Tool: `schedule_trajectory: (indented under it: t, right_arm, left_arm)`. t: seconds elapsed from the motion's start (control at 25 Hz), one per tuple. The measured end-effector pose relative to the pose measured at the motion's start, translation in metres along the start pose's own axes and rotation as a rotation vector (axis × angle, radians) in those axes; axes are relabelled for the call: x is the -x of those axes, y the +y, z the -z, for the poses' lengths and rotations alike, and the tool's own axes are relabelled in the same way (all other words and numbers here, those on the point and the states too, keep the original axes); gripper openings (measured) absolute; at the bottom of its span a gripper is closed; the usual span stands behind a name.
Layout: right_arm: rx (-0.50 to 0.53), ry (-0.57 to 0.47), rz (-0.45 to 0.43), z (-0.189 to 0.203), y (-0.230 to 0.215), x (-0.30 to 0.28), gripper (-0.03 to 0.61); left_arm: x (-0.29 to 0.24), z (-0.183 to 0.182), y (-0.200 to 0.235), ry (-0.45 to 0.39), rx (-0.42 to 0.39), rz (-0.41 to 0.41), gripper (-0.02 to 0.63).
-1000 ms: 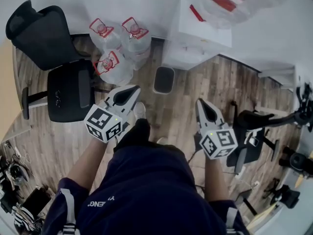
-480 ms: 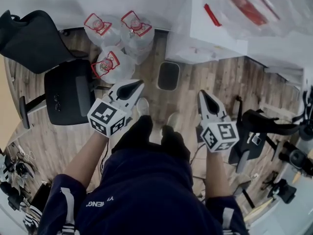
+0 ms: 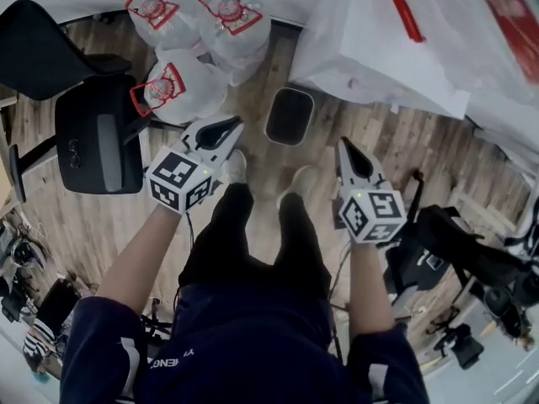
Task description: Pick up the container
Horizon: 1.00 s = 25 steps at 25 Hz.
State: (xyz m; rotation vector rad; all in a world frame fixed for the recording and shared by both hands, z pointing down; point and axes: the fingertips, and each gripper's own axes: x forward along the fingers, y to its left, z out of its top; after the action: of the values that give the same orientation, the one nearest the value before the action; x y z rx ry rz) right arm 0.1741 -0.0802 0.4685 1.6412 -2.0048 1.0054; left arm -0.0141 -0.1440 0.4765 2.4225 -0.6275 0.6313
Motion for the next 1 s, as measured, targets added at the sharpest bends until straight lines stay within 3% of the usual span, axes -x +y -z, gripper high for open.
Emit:
schedule_trajectory:
  t: [0.28,0.56,1.0]
  right_arm:
    - [-0.029,0.139,0.009,0.104,-0.071,-0.108,0.006]
    - [-0.077,0.217,0.052,0.201,-0.120,-0.203,0.010]
    - [-0.139,0.358,0.111,0.338,-0.171,-0.304,0.182]
  left_arm:
    - [-0.105,0.099,0.043,0.072,0.075,-0.027,0.067]
    - [-0.192,0.207,0.093,0.173,0.099,-0.033,0.095]
    - [-0.303,0.356,0.129,0.368,0.165,-0.031,0.192]
